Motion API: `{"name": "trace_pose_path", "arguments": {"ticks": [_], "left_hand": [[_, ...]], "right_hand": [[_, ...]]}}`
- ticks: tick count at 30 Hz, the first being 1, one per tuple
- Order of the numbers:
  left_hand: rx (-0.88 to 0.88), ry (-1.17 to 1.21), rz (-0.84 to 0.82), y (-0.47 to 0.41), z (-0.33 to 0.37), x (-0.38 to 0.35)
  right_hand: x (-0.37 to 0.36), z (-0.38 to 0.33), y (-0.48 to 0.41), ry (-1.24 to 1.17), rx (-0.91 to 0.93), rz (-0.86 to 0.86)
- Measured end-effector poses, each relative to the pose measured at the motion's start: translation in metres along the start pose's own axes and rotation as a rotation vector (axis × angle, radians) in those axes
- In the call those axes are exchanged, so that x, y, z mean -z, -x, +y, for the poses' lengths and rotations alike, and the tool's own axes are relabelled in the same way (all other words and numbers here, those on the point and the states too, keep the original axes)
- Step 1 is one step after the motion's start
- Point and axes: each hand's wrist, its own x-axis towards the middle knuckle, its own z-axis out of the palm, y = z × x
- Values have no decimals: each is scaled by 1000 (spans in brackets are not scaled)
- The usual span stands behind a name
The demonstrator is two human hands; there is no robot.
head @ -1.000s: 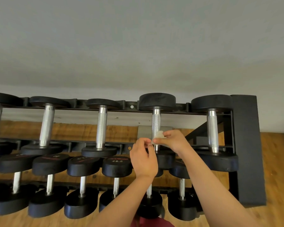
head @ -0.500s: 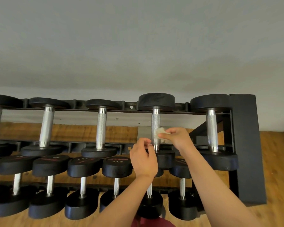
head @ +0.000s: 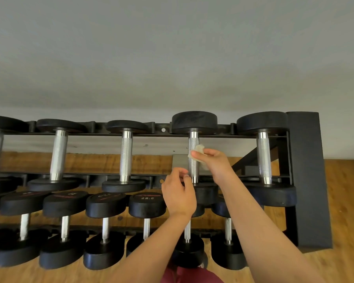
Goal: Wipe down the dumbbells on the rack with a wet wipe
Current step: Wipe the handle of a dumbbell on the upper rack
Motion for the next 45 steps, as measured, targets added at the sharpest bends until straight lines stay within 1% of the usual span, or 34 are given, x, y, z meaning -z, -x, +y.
{"name": "trace_pose_path", "arguments": {"ticks": [4,5,8,10,15,19,22,28,33,38,41,43,45], "left_hand": [[10,6,-8,0,1,0],[11,7,-8,0,2,1],[13,16,-7,1,2,1],[15,19,-8,1,2,1],[40,4,-14,0,-1,-1],[43,-9,-11,1,1,1],[45,-16,-18,0,3,1],[48,-19,-19,1,1,0],[46,-15,-15,0,1,-1],[39,-15,-7,0,2,0],[21,-6,-6,1,4,0],[14,-3,-5,1,4,1],[11,-4,-6,0,4,1]], "right_hand": [[5,4,-1,-36,-9,115],[5,2,-2,-54,-17,110],[0,-7,-5,-65,-19,21],[-3,-10,-5,-55,-13,18],[0,-3,-5,-81,15,155],[-3,-16,-9,-45,39,74],[-2,-21,-12,-69,-14,49],[-3,-15,-11,-53,122,90],[-24,-22,-17,-42,60,93],[-36,-15,-16,-146,77,181],[-31,-11,-13,-251,77,220],[-28,-11,-12,-273,89,217],[-27,-13,-12,-262,69,171]]}}
